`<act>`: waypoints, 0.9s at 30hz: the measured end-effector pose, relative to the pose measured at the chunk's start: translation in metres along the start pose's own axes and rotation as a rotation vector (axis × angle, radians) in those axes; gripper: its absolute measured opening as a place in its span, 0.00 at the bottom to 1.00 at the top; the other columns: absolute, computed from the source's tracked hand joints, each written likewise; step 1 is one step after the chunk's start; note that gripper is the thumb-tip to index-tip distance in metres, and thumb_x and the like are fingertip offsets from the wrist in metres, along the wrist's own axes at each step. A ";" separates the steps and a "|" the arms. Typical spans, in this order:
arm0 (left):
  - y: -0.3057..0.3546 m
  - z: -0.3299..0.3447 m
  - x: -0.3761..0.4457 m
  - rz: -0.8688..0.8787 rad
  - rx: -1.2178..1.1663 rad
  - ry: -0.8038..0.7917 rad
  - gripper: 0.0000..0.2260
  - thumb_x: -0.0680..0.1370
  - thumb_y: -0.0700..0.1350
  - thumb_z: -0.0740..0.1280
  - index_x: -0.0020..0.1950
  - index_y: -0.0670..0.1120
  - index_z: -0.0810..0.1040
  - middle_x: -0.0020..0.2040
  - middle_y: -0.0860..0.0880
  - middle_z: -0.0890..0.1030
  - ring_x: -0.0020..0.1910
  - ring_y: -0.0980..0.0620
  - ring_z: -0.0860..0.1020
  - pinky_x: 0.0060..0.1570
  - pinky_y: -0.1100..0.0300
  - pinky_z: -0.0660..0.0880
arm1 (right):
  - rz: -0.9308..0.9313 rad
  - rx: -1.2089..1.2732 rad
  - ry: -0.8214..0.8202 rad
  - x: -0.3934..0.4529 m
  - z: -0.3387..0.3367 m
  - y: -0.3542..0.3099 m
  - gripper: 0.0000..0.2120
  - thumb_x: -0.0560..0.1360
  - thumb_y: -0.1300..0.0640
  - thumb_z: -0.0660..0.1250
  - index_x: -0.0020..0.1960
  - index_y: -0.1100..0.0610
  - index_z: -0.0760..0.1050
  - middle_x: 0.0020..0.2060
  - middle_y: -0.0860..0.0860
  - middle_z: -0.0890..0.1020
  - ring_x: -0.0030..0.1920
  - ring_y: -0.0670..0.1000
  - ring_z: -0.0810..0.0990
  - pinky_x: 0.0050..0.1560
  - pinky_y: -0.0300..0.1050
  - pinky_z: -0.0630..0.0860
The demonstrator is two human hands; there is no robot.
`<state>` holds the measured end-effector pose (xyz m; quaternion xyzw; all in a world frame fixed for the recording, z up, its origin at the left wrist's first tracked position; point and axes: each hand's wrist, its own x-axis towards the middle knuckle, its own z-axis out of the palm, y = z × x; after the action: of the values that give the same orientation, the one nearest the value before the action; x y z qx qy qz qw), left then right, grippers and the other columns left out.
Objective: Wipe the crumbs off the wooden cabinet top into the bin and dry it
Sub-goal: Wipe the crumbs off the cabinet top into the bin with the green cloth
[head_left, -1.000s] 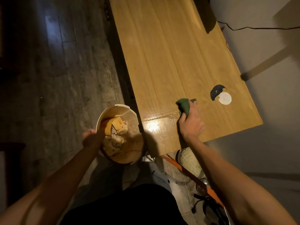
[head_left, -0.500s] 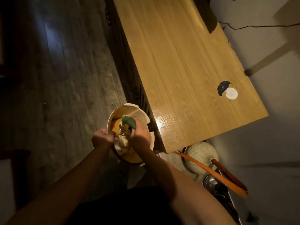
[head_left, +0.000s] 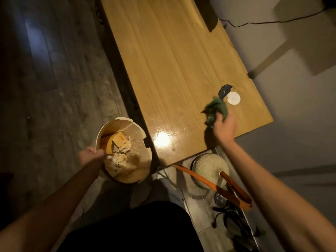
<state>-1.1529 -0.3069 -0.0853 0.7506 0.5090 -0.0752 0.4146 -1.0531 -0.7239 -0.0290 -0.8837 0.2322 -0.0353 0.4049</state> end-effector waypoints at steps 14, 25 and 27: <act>-0.012 0.012 -0.039 -0.077 -0.017 0.114 0.06 0.68 0.36 0.63 0.34 0.46 0.71 0.33 0.45 0.74 0.33 0.47 0.70 0.36 0.57 0.70 | 0.150 -0.339 0.017 0.118 -0.090 0.111 0.29 0.79 0.63 0.60 0.76 0.42 0.63 0.74 0.53 0.71 0.72 0.62 0.71 0.76 0.59 0.65; -0.022 0.008 -0.037 -0.126 -0.021 -0.002 0.05 0.71 0.34 0.66 0.43 0.43 0.75 0.37 0.45 0.74 0.34 0.51 0.71 0.31 0.58 0.69 | -0.070 -0.426 -0.076 -0.022 -0.012 0.064 0.35 0.76 0.62 0.65 0.76 0.37 0.58 0.80 0.46 0.63 0.72 0.59 0.72 0.65 0.63 0.73; -0.023 0.007 -0.035 -0.134 -0.032 -0.012 0.05 0.71 0.34 0.67 0.42 0.43 0.74 0.36 0.45 0.73 0.34 0.50 0.70 0.31 0.58 0.69 | -0.102 -0.434 -0.107 -0.049 0.007 0.054 0.36 0.76 0.61 0.66 0.77 0.37 0.58 0.80 0.47 0.62 0.72 0.58 0.73 0.61 0.61 0.77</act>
<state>-1.1863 -0.3336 -0.0838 0.7077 0.5567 -0.0989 0.4237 -1.1156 -0.7277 -0.0673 -0.9613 0.1676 0.0418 0.2148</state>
